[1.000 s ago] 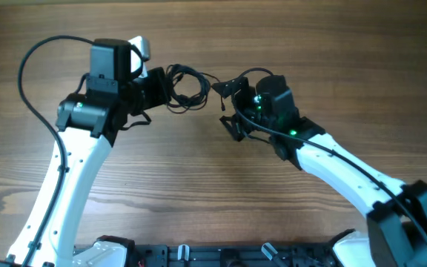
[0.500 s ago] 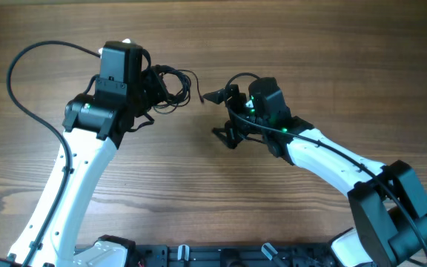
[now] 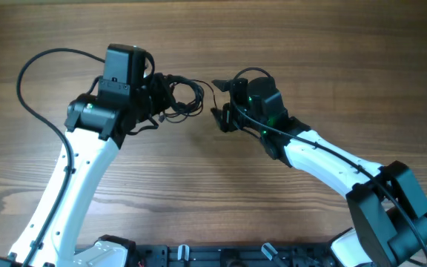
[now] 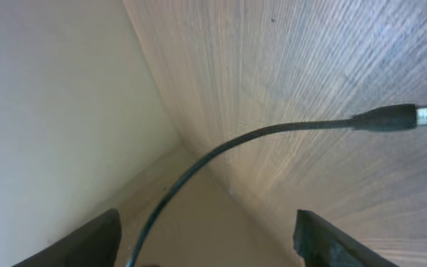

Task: Untangle cables

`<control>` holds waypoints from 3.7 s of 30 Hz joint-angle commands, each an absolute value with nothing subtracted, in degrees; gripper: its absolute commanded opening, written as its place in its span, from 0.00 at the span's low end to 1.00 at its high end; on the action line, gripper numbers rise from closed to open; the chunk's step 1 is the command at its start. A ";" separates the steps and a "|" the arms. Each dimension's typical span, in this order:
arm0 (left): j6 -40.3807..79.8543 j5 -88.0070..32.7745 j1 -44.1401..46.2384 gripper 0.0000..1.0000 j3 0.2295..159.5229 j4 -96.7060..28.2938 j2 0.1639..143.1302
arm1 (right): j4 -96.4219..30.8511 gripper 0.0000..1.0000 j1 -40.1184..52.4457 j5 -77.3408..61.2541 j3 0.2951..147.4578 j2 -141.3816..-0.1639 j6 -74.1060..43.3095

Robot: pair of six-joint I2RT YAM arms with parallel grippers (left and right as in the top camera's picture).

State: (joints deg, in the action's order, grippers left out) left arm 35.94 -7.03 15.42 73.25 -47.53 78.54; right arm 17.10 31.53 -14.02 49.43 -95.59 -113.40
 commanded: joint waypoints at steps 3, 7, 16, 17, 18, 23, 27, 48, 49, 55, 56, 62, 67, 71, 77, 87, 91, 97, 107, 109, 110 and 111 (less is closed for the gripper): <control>36.25 -8.16 21.06 0.04 74.04 -46.59 78.76 | 21.43 0.29 30.61 -11.66 49.87 -96.27 -105.95; 35.73 -4.86 20.84 0.04 74.04 -48.27 78.76 | 34.70 0.05 24.58 -19.97 49.89 -94.63 -74.98; 33.43 -9.21 21.17 0.04 74.04 -43.48 78.76 | 26.65 0.05 27.35 -28.34 49.89 -83.68 -46.33; 33.45 -9.32 21.17 0.04 74.04 -43.42 78.76 | 26.13 0.05 29.15 -27.27 49.89 -83.68 -45.45; 33.43 -10.00 21.17 0.04 74.04 -43.20 78.76 | 24.10 0.05 31.38 -23.88 49.89 -83.92 -44.34; 33.21 -13.98 21.17 0.04 74.04 -42.06 78.76 | 13.63 0.09 39.75 -11.00 49.89 -84.18 -38.02; 29.39 -17.52 21.12 0.04 74.04 -43.22 78.76 | 11.44 0.78 36.23 -8.12 49.89 -81.54 -37.56; 93.47 -5.93 22.74 0.04 74.04 -49.23 78.76 | -15.86 0.99 42.06 27.22 49.87 -85.41 -64.25; 93.45 -5.93 22.72 0.04 74.04 -50.26 78.76 | -18.17 1.00 40.73 27.70 49.87 -85.41 -66.19; 93.49 -5.89 22.61 0.04 74.04 -50.65 78.76 | -27.14 1.00 28.75 22.31 49.87 -85.38 -65.12; 93.54 -5.72 22.59 0.04 74.04 -50.35 78.76 | -26.76 1.00 27.75 20.25 49.89 -85.25 -61.93; 105.21 3.62 22.61 0.04 74.04 -49.56 78.76 | -17.54 1.00 27.62 -40.05 49.89 -82.61 -28.29; 111.72 4.14 22.68 0.04 74.04 -49.69 78.76 | -8.91 1.00 32.56 -28.80 49.87 -82.65 -32.47; 111.70 3.55 22.68 0.04 74.04 -53.71 78.76 | -7.57 1.00 35.20 2.07 49.87 -83.09 -52.64; 111.66 -11.33 22.68 0.04 74.04 -53.47 78.76 | -8.43 1.00 35.16 15.22 49.87 -89.69 -58.46; 105.14 -8.95 13.21 0.04 74.06 -53.01 78.65 | -29.34 1.00 20.34 9.72 49.87 -90.32 -56.40; 86.11 -8.80 11.99 0.04 74.06 -48.64 78.65 | -28.53 1.00 18.28 -3.20 49.89 -89.25 -36.29; 45.19 -8.16 12.27 0.04 74.06 -46.02 78.65 | -22.85 1.00 15.92 -16.91 49.89 -81.14 -30.02; 6.83 -36.67 12.53 0.04 74.06 -46.74 78.65 | -0.54 1.00 13.32 -46.63 49.87 -80.42 -31.29; 6.81 -37.78 12.53 0.04 74.06 -46.72 78.65 | -0.60 1.00 13.78 -48.23 49.87 -80.42 -30.50; 6.81 -39.27 12.53 0.04 74.06 -46.65 78.65 | -0.60 1.00 14.33 -49.15 49.87 -80.42 -29.02; 6.83 -40.86 12.64 0.04 74.06 -46.48 78.65 | -0.71 1.00 15.20 -49.21 49.87 -80.42 -26.48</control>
